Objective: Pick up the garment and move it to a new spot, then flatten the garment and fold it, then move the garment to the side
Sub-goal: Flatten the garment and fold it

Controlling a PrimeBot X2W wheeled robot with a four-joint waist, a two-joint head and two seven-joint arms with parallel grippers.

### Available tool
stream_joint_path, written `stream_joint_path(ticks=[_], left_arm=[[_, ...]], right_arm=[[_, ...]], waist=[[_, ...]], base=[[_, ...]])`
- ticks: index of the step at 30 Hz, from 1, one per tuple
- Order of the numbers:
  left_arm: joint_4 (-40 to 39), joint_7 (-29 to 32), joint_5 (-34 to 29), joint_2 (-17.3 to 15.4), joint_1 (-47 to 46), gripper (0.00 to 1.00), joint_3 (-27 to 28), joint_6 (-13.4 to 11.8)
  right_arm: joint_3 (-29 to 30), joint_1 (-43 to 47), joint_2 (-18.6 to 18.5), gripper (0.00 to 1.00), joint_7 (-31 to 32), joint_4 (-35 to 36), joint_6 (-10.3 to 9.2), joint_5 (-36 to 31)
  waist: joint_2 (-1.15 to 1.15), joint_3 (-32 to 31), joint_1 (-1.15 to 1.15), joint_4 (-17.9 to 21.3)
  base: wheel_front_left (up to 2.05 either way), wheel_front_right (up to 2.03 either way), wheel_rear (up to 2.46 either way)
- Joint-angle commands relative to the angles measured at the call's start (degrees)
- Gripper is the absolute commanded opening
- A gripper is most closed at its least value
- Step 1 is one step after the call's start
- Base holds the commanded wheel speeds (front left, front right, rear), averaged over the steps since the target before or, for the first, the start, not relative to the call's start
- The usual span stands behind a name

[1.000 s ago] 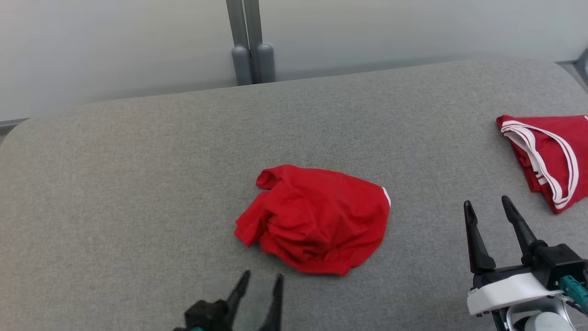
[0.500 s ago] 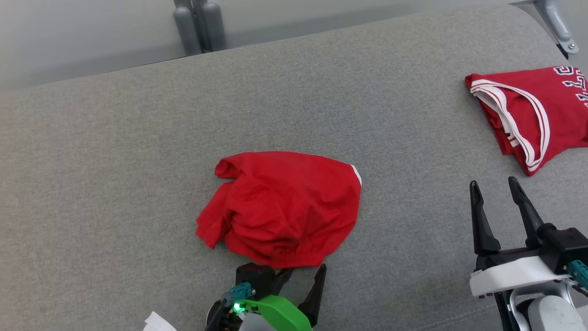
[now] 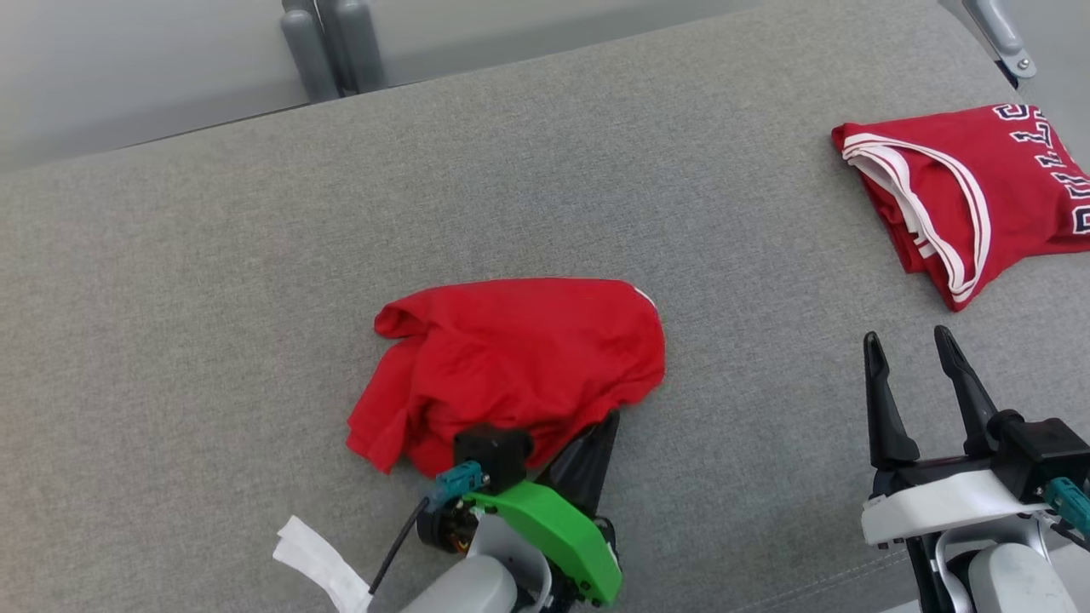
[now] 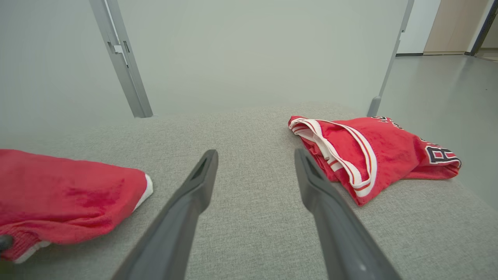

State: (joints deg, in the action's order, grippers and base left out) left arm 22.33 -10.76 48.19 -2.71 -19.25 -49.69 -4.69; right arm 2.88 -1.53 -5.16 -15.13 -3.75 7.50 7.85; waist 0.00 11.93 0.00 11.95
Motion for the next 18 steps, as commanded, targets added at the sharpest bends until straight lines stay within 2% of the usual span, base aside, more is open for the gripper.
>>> stream_joint_path(ticks=[1, 6, 12, 18], left_arm=[[-1.04, -0.49, 0.08, -0.35, -1.73, 0.00, 0.28, -0.57], [-7.27, 0.17, 0.95, -0.31, -4.67, 0.00, 1.47, -1.15], [-19.47, 4.39, 1.88, -0.71, -10.38, 0.00, 3.70, -2.49], [-27.70, 8.00, 6.14, -0.47, -14.78, 0.00, 6.73, -4.48]], right_arm=[[0.11, 0.00, 0.20, 1.00, 0.00, -0.19, -0.02, 0.27], [-0.10, 0.67, 0.73, 1.00, 0.00, -0.47, -0.02, 0.58], [-0.03, 1.34, 1.37, 1.00, 0.00, -0.79, -0.02, 0.77], [0.46, 1.86, 1.77, 1.00, 0.00, -1.09, -0.02, 0.79]], waist=[[0.00, -0.77, 0.00, -0.23], [0.00, -2.30, 0.00, -0.22], [0.00, -4.08, 0.00, 0.05], [0.00, -5.22, 0.00, 0.64]], base=[[0.00, 0.00, 0.00], [0.00, 0.00, 0.00], [0.00, 0.00, 0.00], [0.00, 0.00, 0.00]])
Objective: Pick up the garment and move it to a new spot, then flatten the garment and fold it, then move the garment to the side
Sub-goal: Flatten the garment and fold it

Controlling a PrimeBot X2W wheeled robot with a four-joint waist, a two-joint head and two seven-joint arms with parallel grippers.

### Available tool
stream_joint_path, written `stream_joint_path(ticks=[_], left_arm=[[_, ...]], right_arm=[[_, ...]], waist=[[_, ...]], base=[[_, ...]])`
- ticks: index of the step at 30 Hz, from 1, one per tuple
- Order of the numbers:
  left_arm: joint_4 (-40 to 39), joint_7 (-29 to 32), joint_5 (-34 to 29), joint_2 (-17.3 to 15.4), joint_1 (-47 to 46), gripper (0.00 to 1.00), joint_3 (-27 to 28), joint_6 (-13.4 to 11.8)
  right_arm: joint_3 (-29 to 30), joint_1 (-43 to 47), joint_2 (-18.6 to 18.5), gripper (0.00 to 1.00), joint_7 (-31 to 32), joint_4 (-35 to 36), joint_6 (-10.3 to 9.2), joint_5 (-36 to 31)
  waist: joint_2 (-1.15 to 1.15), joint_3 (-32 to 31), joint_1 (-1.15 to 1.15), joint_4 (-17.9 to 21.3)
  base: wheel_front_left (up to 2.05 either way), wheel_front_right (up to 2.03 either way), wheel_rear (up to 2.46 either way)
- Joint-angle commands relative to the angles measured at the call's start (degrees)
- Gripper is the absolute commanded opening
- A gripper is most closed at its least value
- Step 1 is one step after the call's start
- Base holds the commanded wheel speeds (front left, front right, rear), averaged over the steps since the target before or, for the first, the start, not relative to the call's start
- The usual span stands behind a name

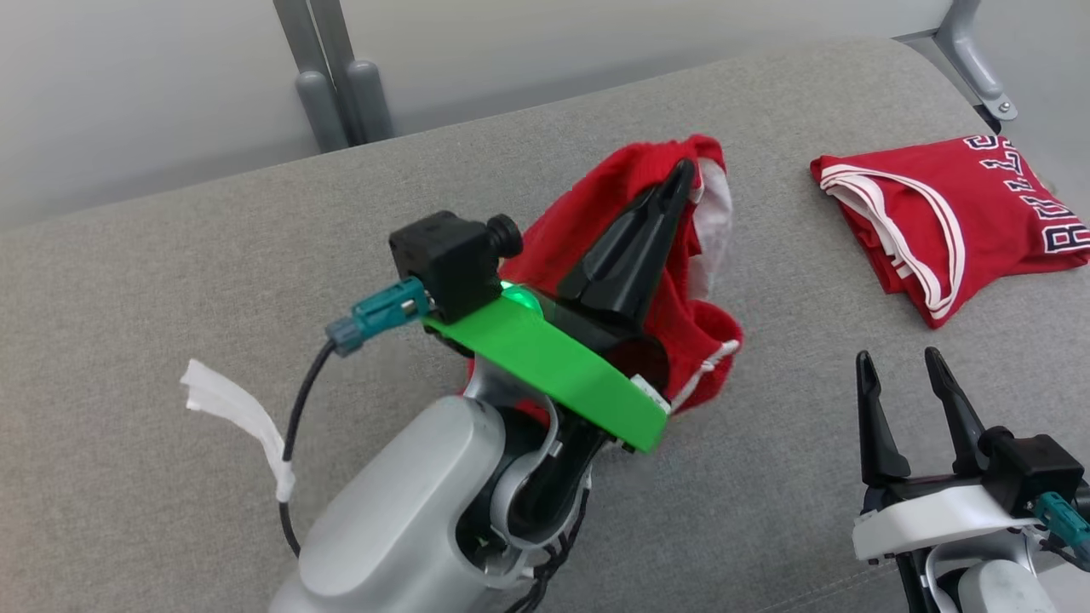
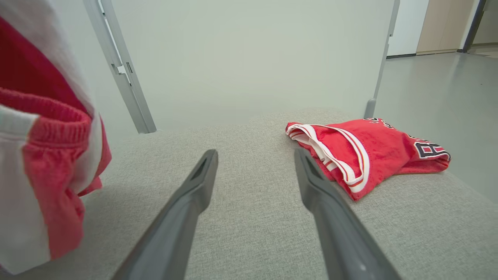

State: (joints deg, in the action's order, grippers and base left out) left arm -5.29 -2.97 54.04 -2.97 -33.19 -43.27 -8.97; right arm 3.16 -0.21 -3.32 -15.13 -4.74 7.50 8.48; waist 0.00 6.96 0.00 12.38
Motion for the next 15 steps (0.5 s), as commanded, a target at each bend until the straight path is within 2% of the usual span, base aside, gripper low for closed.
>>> stream_joint_path(ticks=[1, 4, 8, 11, 15], left_arm=[[-1.10, 0.36, 1.68, -0.14, -1.46, 0.00, 0.72, -0.56], [-3.27, -0.84, 6.16, -0.04, -2.69, 0.00, 2.35, -2.02], [-5.27, -4.70, 12.98, 0.00, -4.18, 0.00, 1.93, -5.68], [-2.37, -6.93, 13.88, -0.12, -3.15, 0.00, 1.61, -9.09], [5.28, -9.27, 14.24, -2.07, 0.21, 0.00, 5.45, -11.49]], right_arm=[[0.25, 0.71, 0.03, 1.00, 0.00, -0.14, -0.02, 0.22], [0.37, 1.07, 0.19, 1.00, 0.00, -0.29, -0.02, 0.32], [0.74, 1.52, 0.28, 1.00, 0.00, -0.52, -0.02, 0.63], [0.29, 1.57, 0.36, 1.00, 0.00, -0.74, -0.02, 0.68], [-0.05, 0.90, 0.37, 1.00, 0.00, -0.77, -0.02, 1.12]], waist=[[0.00, -0.40, 0.00, 0.26], [0.00, -0.71, 0.00, 0.32], [0.00, -0.90, 0.00, -0.35], [0.00, -0.67, 0.00, -1.01], [0.00, -0.06, 0.00, -1.89]], base=[[0.00, 0.00, 0.00], [0.00, 0.00, 0.00], [0.00, 0.00, 0.00], [0.00, 0.00, 0.00], [0.00, 0.00, 0.00]])
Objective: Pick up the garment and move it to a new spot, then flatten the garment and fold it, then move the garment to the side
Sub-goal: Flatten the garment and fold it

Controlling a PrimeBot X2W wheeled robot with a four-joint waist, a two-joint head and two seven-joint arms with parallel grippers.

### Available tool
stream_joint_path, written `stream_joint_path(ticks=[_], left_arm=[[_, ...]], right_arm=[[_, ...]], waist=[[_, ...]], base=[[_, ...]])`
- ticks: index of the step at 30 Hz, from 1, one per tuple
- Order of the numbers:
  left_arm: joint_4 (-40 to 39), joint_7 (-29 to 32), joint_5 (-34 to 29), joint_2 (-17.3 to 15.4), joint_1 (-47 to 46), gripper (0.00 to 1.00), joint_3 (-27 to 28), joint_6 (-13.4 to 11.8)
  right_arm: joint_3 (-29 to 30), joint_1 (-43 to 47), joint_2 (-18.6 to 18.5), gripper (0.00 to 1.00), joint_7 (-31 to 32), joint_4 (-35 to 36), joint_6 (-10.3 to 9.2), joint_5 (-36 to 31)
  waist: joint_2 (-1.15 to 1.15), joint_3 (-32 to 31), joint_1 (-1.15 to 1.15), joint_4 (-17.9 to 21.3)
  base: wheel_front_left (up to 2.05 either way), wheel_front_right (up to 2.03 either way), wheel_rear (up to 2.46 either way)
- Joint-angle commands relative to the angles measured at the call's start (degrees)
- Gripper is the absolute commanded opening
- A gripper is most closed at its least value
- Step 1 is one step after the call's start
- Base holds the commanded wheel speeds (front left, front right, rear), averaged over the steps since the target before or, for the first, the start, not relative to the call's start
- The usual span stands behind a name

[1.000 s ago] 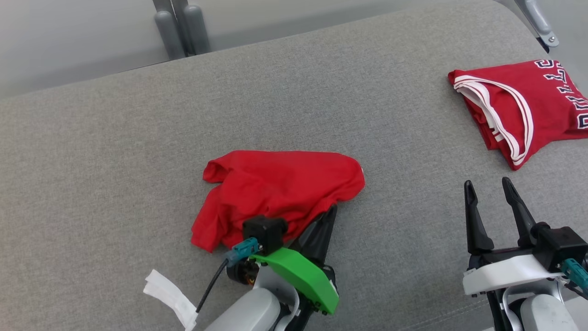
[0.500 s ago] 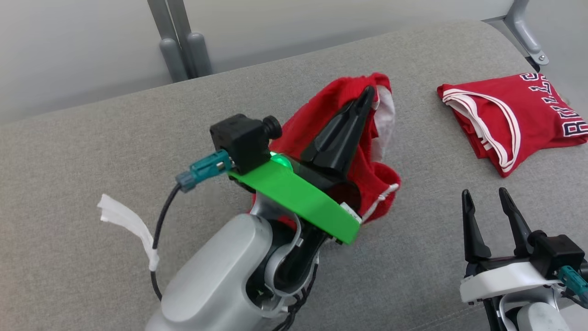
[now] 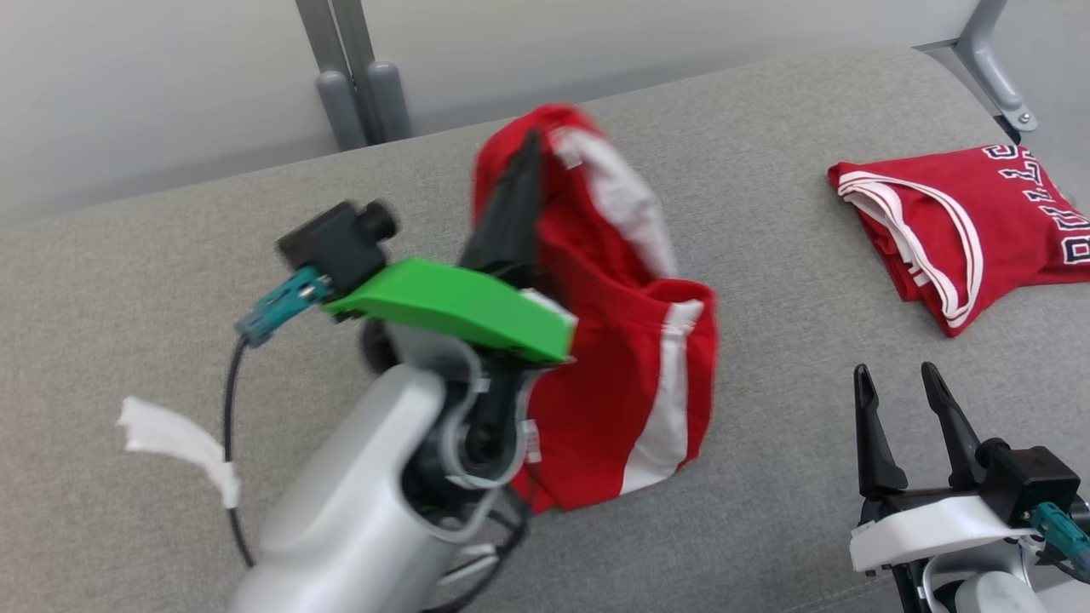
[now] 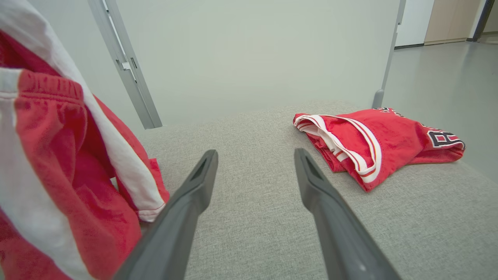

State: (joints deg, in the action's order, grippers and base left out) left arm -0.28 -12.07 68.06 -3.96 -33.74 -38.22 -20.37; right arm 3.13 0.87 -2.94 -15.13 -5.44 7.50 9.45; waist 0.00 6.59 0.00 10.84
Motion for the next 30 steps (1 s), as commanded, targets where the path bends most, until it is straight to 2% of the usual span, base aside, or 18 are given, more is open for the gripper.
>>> stream_joint_path(ticks=[1, 4, 11, 17, 19, 20, 21, 22, 23, 25, 30], left_arm=[[2.85, -0.65, 0.56, -1.94, 1.89, 0.00, 1.71, -0.39], [10.03, -1.87, 0.78, -4.54, 4.51, 0.00, 6.07, -0.50], [24.75, -3.14, 1.00, -7.82, 11.66, 0.00, 19.40, 2.55], [29.02, -3.11, -5.02, -4.42, 16.22, 0.00, 33.72, 5.43], [29.30, -3.12, -7.44, -2.69, 17.43, 0.00, 36.39, 7.04], [29.37, -3.11, -8.33, -2.03, 17.91, 0.24, 37.22, 7.73], [29.45, -3.11, -9.64, -1.37, 18.53, 0.77, 37.97, 8.46], [29.50, -3.11, -10.50, -0.93, 19.02, 0.96, 38.43, 9.04], [29.52, -3.12, -11.09, -0.43, 19.63, 1.00, 38.98, 9.67], [28.46, -3.13, -14.21, -0.02, 20.93, 1.00, 40.45, 10.35], [23.56, -3.12, -23.60, 0.60, 26.90, 1.00, 43.71, 9.82]], right_arm=[[0.03, -0.28, -0.02, 1.00, 0.00, -0.02, -0.02, 0.24], [-0.26, -0.56, -0.01, 1.00, 0.00, -0.02, -0.02, 0.13], [0.12, -0.69, -0.11, 1.00, 0.00, 0.01, -0.02, -0.68], [0.17, -0.47, -0.73, 1.00, 0.00, 0.38, -0.02, -0.94], [0.00, -0.41, -0.84, 1.00, 0.00, 0.39, -0.02, -1.01], [-0.08, -0.39, -0.95, 1.00, 0.00, 0.39, -0.02, -0.99], [-0.21, -0.40, -1.05, 1.00, 0.00, 0.32, -0.02, -1.02], [-0.30, -0.47, -1.08, 1.00, 0.00, 0.26, -0.02, -1.07], [-0.38, -0.54, -1.13, 1.00, 0.00, 0.18, -0.02, -1.12], [-0.52, -0.61, -1.24, 1.00, 0.00, 0.14, -0.02, -1.13], [-0.88, 0.14, -1.33, 1.00, 0.00, 0.27, -0.02, -1.24]], waist=[[0.00, 0.53, 0.00, -0.65], [0.00, 1.15, 0.00, -1.22], [0.00, 2.60, 0.00, -2.67], [0.00, 3.41, 0.00, -4.66], [0.00, 3.41, 0.00, -5.39], [0.00, 3.41, 0.00, -5.71], [0.00, 3.35, 0.00, -6.01], [0.00, 3.29, 0.00, -6.20], [0.00, 3.11, 0.00, -6.41], [0.00, 2.74, 0.00, -6.66], [0.00, 1.58, 0.00, -6.72]], base=[[0.00, 0.00, 0.00], [0.00, 0.00, 0.00], [0.00, 0.00, 0.00], [0.00, 0.00, 0.00], [0.00, 0.00, 0.00], [0.00, 0.00, 0.00], [0.00, 0.00, 0.00], [0.00, 0.00, 0.00], [0.00, 0.00, 0.00], [0.00, 0.00, 0.00], [0.00, 0.00, 0.00]])
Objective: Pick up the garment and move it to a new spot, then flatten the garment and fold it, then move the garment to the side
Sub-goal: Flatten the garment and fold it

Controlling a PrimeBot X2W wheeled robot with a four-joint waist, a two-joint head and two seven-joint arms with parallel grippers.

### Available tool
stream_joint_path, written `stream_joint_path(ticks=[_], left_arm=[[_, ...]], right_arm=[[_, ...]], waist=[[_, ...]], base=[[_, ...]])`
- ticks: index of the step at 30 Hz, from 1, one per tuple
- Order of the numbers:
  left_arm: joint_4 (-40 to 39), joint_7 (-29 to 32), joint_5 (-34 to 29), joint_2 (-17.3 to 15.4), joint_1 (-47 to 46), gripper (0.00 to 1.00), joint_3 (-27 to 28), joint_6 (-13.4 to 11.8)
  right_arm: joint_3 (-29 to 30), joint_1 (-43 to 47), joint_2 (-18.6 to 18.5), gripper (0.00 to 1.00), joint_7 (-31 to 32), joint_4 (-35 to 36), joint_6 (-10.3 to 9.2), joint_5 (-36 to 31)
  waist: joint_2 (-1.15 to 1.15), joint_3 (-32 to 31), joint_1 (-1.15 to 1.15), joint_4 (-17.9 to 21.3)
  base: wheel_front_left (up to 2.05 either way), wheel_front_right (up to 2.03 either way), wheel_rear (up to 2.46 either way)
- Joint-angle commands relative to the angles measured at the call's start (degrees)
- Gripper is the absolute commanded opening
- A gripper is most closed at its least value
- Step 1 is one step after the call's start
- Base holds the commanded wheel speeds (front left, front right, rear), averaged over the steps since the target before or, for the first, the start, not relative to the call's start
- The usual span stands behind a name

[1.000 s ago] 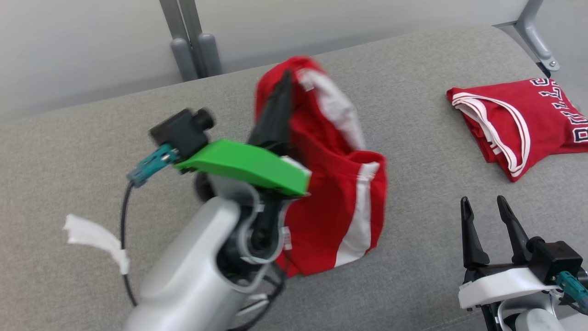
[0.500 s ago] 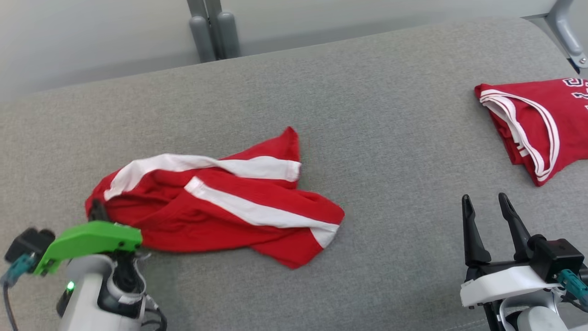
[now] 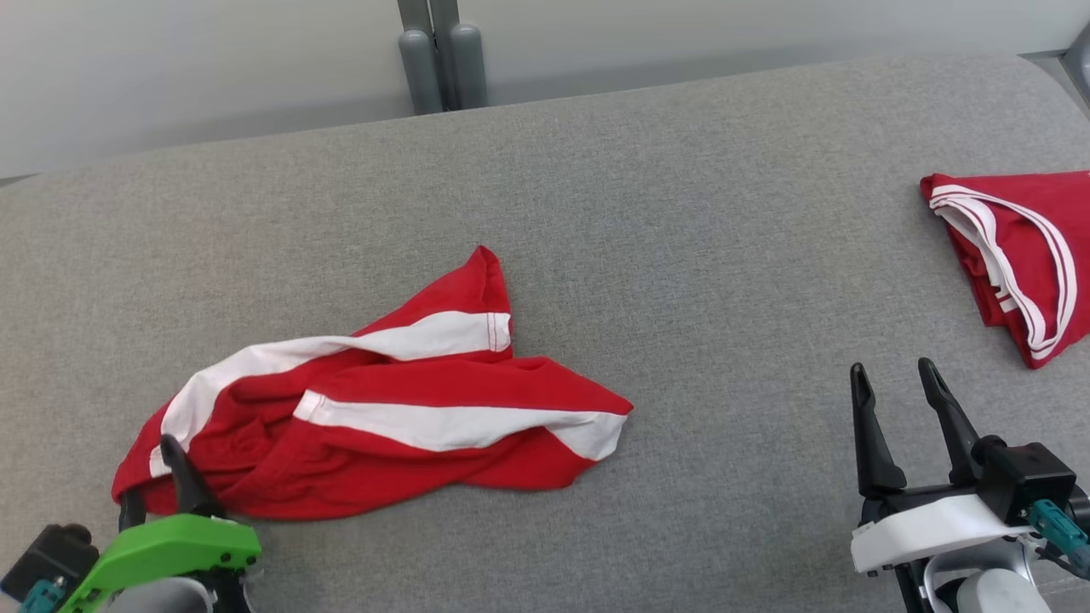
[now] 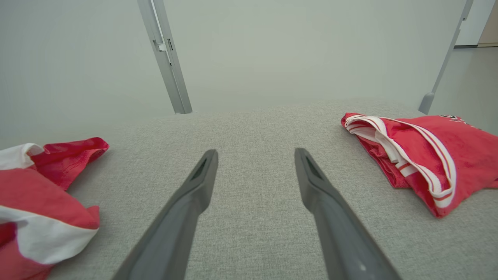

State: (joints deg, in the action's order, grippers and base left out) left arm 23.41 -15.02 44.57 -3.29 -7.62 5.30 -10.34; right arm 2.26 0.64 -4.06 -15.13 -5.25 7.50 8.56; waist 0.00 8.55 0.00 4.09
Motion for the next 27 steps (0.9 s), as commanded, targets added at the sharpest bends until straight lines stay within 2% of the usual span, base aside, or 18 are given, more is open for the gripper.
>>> stream_joint_path(ticks=[1, 4, 7, 10, 13, 16, 19, 22, 27], left_arm=[[-1.32, -0.17, -1.45, 0.04, 2.38, 1.00, 0.67, -0.33], [-3.61, -0.17, -4.58, 0.27, 6.44, 1.00, -0.57, -0.45], [-4.86, 0.76, -5.12, 0.30, 9.95, 1.00, -3.35, -0.79], [-7.85, 2.80, -2.14, 0.16, 11.90, 1.00, -4.19, 0.18], [-12.07, 3.77, -2.72, -0.16, 13.67, 1.00, -6.32, 1.45], [-17.07, 3.92, -6.27, -1.88, 14.25, 1.00, -8.61, 0.90], [-19.69, 6.89, -9.26, -3.00, 12.46, 1.00, -12.28, 0.64], [-19.29, 11.20, -11.56, -4.91, 9.01, 1.00, -14.41, -0.14], [-13.97, 17.71, -13.60, -7.68, 3.62, 1.00, -16.16, -1.40]], right_arm=[[-0.02, 0.63, -0.20, 1.00, 0.00, 0.08, -0.02, -0.37], [-0.09, 1.05, -0.13, 1.00, 0.00, 0.04, -0.02, -0.39], [-0.10, 1.49, 0.01, 1.00, 0.00, -0.16, -0.02, -0.27], [-0.25, 1.75, 0.24, 1.00, 0.00, -0.22, -0.02, -0.05], [-0.58, 2.19, 0.33, 1.00, 0.00, -0.30, -0.02, 0.08], [-0.51, 2.23, 0.36, 1.00, 0.00, -0.32, -0.02, 0.17], [-0.45, 1.82, 0.41, 1.00, 0.00, -0.41, -0.02, 0.16], [-0.97, 0.89, 0.46, 1.00, 0.00, -0.29, -0.02, 0.18], [-1.94, -0.13, 0.46, 1.00, 0.00, -0.51, -0.02, 0.43]], waist=[[0.00, -0.70, 0.00, 0.09], [0.00, -1.25, 0.00, 0.39], [0.00, -1.77, 0.00, 0.84], [0.00, -2.05, 0.00, 1.11], [0.00, -2.14, 0.00, 1.42], [0.00, -2.05, 0.00, 1.53], [0.00, -1.85, 0.00, 1.59], [0.00, -1.14, 0.00, 1.83], [0.00, -0.35, 0.00, 3.45]], base=[[0.00, 0.00, 0.00], [0.00, 0.00, 0.00], [0.00, 0.00, 0.00], [0.00, 0.00, 0.00], [0.00, 0.00, 0.00], [0.00, 0.00, 0.00], [0.00, 0.00, 0.00], [0.00, 0.00, 0.00], [0.00, 0.00, 0.00]])
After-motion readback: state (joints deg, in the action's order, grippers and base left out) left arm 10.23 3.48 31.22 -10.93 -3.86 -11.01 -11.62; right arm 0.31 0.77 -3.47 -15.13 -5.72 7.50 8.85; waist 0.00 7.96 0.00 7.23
